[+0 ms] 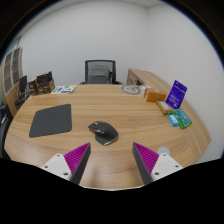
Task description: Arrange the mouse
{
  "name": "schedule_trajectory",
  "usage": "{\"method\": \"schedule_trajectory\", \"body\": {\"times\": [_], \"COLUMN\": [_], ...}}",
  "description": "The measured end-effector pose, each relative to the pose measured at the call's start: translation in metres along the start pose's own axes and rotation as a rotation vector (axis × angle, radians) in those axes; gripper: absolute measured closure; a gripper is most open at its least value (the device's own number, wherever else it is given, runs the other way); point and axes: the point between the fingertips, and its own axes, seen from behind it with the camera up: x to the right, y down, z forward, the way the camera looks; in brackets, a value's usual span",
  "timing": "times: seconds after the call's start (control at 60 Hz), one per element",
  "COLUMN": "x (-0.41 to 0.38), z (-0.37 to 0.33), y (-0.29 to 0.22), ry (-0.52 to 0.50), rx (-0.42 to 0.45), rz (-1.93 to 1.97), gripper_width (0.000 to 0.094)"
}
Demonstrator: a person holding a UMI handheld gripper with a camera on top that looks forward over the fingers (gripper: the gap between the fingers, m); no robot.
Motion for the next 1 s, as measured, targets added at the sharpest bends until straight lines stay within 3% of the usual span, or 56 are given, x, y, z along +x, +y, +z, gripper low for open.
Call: {"method": "schedule_trajectory", "body": {"times": [0.717, 1.0], "x": [-0.013, -0.007], "z": [0.141, 0.176], "y": [-0.012, -0.034], "ry": [-0.095, -0.086], "rx": [-0.065, -0.059], "rz": [-0.048, -0.014], "gripper_width": [0.0078, 0.0077]}}
